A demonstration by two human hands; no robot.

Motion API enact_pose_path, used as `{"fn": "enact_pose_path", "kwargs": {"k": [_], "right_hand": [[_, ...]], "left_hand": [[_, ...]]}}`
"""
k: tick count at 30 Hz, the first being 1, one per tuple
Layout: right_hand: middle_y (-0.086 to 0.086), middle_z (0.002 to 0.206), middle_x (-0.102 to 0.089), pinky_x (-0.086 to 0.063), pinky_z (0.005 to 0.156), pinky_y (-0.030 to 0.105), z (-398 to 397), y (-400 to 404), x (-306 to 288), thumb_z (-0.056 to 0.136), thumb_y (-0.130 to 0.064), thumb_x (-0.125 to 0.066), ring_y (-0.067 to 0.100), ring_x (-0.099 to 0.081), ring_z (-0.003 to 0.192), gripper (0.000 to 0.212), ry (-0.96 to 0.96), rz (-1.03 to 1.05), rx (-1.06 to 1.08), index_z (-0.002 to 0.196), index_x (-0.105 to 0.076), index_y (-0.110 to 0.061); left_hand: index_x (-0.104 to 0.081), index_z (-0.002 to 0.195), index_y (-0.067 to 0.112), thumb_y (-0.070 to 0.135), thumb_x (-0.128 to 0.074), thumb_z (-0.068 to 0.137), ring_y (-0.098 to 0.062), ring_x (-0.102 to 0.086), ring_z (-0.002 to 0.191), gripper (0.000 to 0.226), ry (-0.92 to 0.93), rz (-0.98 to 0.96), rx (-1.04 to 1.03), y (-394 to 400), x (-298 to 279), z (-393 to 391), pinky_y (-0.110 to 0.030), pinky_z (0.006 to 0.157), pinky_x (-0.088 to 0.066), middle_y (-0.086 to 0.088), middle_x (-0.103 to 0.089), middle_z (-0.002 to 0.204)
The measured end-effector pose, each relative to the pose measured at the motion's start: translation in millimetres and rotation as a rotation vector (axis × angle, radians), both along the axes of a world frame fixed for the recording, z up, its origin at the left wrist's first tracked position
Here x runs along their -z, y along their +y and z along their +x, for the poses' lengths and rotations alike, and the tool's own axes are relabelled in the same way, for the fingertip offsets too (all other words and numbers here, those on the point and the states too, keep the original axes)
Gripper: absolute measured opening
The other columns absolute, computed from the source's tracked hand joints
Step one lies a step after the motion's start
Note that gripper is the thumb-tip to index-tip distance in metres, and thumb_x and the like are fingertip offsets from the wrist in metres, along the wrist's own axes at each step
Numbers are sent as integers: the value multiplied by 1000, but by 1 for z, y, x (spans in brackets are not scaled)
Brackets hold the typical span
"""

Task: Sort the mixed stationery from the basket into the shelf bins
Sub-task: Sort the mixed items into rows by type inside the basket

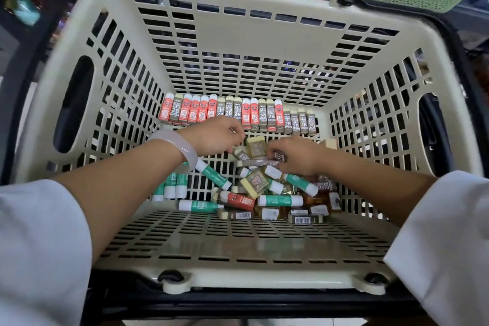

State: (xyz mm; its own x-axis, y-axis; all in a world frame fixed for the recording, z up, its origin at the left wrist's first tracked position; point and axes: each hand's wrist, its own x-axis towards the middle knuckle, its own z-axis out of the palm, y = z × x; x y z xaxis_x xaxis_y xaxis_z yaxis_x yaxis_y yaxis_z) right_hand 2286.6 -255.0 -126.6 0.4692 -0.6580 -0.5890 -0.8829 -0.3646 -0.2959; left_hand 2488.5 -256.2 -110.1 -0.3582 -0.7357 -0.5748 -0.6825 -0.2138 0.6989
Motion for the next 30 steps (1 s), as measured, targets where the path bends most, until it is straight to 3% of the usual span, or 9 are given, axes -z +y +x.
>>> {"fn": "enact_pose_path", "kwargs": {"k": [6,11,14,17,19,21,25,28,30], "right_hand": [[6,105,-58,-43,72,29,5,7,8,87,-17,-57,22,-55,92,28,34,-68,-58,115,-52,-17],[-7,76,-48,-38,59,23,11,-2,-4,83,-15,-59,19,-55,78,22,22,-90,28,105,-55,-16],[-12,87,-51,-42,64,21,13,-13,-23,80,-16,-65,19,-58,86,15,-207,35,295,91,-56,-21],[-9,97,-60,-41,87,24,25,-11,-36,83,-15,-65,12,-55,100,9,-563,192,492,91,-62,-17],[2,90,-64,-50,80,28,32,-7,-38,88,-12,-60,9,-60,81,14,-712,302,552,100,-62,-18],[7,80,-64,-53,67,24,34,-5,-36,91,-11,-56,7,-60,63,20,-767,349,625,109,-56,-19],[0,77,-68,-47,53,14,20,-12,-23,90,-18,-57,4,-62,60,6,-702,87,956,91,-52,-17],[-4,72,-62,-49,67,26,-1,-22,-7,87,-19,-60,9,-57,74,19,-589,-139,1284,72,-48,-18],[-4,74,-63,-48,65,30,-11,-28,-1,86,-19,-59,10,-54,69,20,-533,-229,1383,70,-48,-20]], "left_hand": [[-54,99,25,25,-43,97,-18,-61,96,11,-28,-25,27,0,0,1,-34,87,-47,-7,-64,107],[-55,100,20,21,-43,96,-22,-60,96,13,-58,-5,5,-1,1,2,-37,90,-48,-11,-64,106],[-53,112,16,28,-41,98,-22,-62,96,22,34,77,-87,-1,-2,1,-35,88,-51,-9,-62,108],[-47,125,10,35,-41,96,-18,-66,93,38,338,282,-238,-1,-8,-4,-24,80,-54,-11,-62,109],[-50,116,8,28,-45,95,-16,-70,84,30,431,322,-291,0,-11,-7,-20,73,-56,-13,-66,103],[-54,110,7,19,-49,94,-15,-70,79,20,400,297,-331,0,-11,-7,-19,67,-57,-13,-66,98],[-61,94,4,6,-58,89,-16,-65,90,7,313,232,-398,-3,-7,-2,-17,68,-56,-7,-56,113],[-63,81,6,0,-62,84,-13,-65,83,7,285,226,-409,-5,-6,0,-14,61,-56,-8,-61,105],[-64,76,9,2,-65,82,-11,-62,78,10,217,190,-390,-6,-6,0,-14,55,-53,-4,-64,95]]}}
